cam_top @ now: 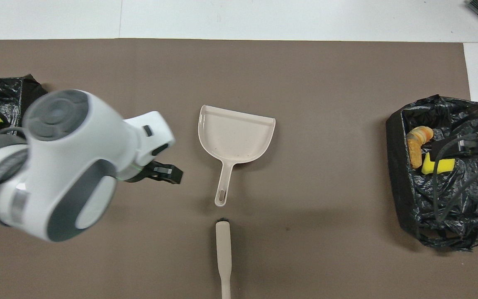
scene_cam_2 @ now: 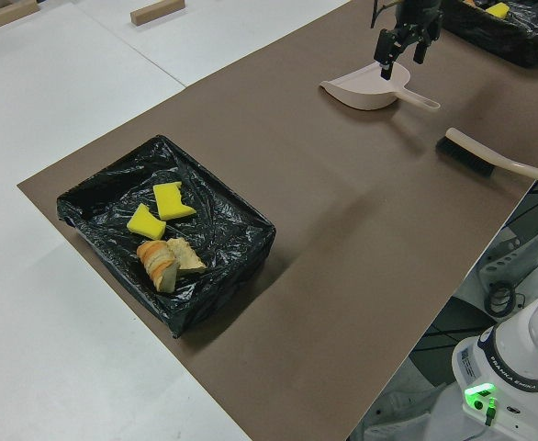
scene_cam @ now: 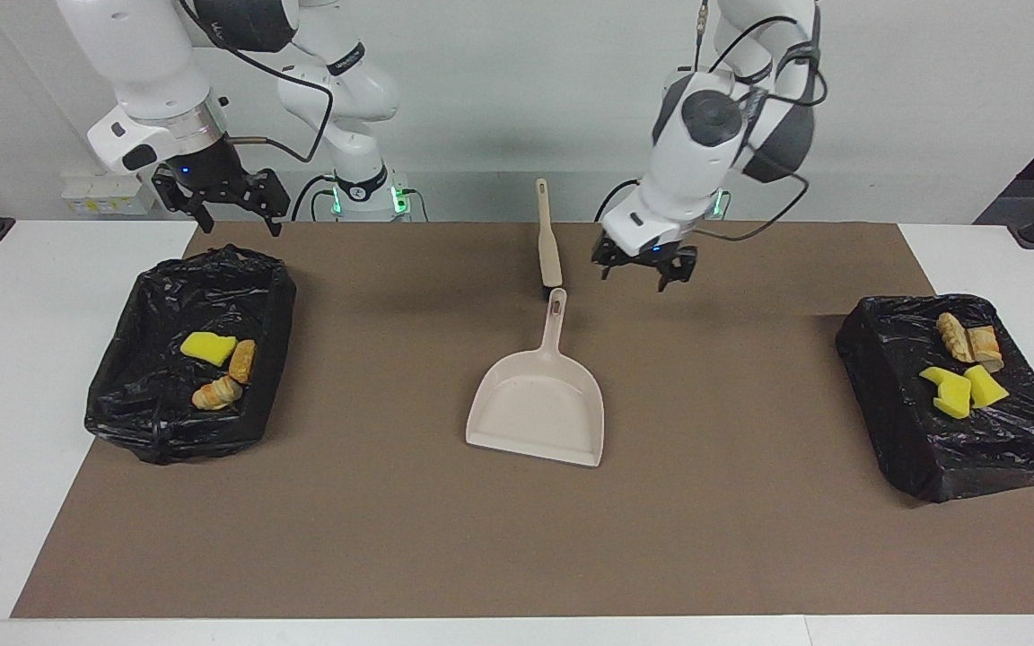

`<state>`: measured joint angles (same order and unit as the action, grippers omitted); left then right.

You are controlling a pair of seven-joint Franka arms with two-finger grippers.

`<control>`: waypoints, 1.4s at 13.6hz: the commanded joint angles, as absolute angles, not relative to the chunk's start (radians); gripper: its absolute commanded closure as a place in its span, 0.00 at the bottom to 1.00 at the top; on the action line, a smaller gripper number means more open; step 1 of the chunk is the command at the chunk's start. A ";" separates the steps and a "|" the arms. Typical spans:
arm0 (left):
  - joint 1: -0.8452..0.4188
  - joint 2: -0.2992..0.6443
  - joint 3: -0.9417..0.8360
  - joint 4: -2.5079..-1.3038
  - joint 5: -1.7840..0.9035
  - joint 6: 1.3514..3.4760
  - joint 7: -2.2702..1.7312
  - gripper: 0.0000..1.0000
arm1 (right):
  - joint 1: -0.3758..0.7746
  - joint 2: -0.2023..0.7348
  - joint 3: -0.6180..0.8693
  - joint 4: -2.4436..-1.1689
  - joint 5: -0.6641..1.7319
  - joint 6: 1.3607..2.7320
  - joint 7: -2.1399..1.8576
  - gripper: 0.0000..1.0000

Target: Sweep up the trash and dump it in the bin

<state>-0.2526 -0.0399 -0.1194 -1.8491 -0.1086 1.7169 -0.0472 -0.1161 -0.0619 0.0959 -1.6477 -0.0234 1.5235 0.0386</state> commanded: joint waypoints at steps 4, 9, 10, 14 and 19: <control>-0.017 -0.120 -0.130 -1.769 -0.091 1.629 0.158 0.00 | -0.126 -0.051 0.100 -1.608 -0.014 1.489 0.021 0.00; -0.009 0.033 -0.130 -1.441 -0.031 1.439 0.161 0.00 | -0.126 -0.060 0.100 -1.618 -0.017 1.493 0.020 0.00; -0.008 0.047 -0.130 -1.412 -0.031 1.425 0.161 0.00 | -0.126 -0.060 0.100 -1.618 -0.017 1.493 0.020 0.00; 0.006 0.018 -0.129 -1.457 -0.031 1.431 0.149 0.00 | -0.126 -0.060 0.100 -1.618 -0.015 1.493 0.020 0.00; 0.031 0.003 -0.124 -1.480 0.004 1.425 0.121 0.00 | -0.126 -0.060 0.100 -1.618 -0.017 1.493 0.020 0.00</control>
<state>0.0122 0.0197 -0.1147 -1.4683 -0.0346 1.4412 0.1369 -0.1173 -0.0615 0.0966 -1.6304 -0.0230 1.5045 0.0386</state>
